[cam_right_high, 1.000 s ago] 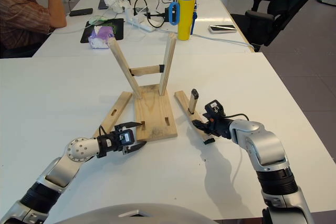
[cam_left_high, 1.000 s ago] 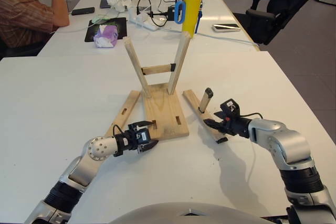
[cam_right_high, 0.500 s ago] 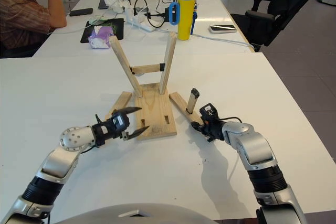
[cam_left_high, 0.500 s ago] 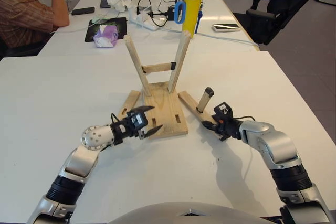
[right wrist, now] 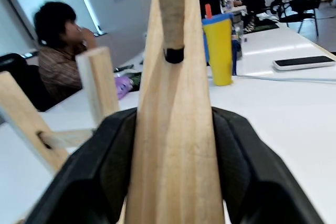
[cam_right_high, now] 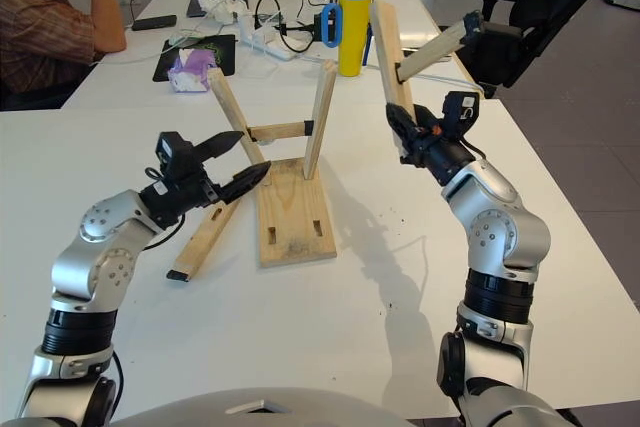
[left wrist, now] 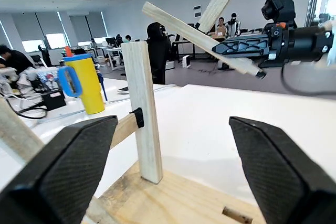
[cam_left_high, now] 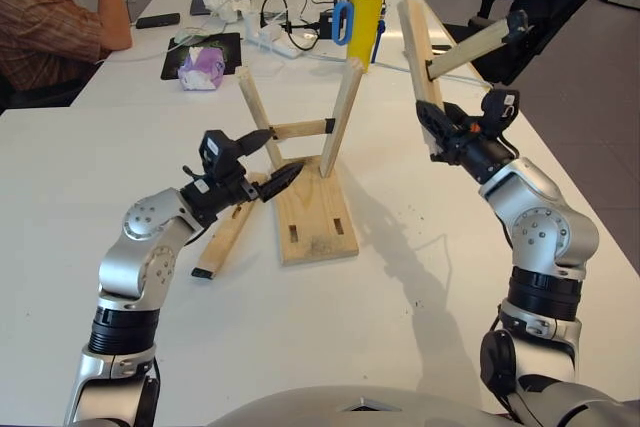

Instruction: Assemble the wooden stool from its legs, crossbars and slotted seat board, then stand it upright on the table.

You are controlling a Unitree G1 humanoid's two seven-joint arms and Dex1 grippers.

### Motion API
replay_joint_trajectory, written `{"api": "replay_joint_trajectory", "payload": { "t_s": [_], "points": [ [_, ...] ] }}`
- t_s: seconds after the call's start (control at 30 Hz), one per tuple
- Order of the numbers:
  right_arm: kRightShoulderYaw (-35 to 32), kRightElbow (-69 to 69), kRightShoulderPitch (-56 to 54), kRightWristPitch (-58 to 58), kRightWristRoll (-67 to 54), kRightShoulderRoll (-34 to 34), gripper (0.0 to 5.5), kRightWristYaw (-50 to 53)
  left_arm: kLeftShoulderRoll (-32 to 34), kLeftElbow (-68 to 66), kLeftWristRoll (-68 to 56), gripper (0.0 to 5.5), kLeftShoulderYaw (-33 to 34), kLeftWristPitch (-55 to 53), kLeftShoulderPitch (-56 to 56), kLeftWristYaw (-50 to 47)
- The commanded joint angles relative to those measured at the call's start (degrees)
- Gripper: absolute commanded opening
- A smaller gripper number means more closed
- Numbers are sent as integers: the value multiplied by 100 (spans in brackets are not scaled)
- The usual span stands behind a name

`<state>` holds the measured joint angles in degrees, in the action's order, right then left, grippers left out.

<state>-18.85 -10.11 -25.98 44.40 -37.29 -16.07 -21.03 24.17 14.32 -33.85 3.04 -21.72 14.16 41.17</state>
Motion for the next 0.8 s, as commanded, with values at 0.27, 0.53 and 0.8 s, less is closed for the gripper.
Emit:
{"api": "replay_joint_trajectory", "payload": {
  "t_s": [0.27, 0.53, 0.8],
  "points": [
    [-21, -250, -718, 1823, -3087, -304, 204, -1078, -176, -391, -3191, 526, 1245, -2017, 1145, -443],
    [438, -414, -480, 2326, -3657, -757, 204, -1695, -78, -404, -3826, 526, 1118, -2740, 1340, -429],
    [759, -537, -173, 2455, -3744, -1172, 204, -2176, 25, -201, -4728, 422, 1254, -3253, 1406, -538]
  ]
}}
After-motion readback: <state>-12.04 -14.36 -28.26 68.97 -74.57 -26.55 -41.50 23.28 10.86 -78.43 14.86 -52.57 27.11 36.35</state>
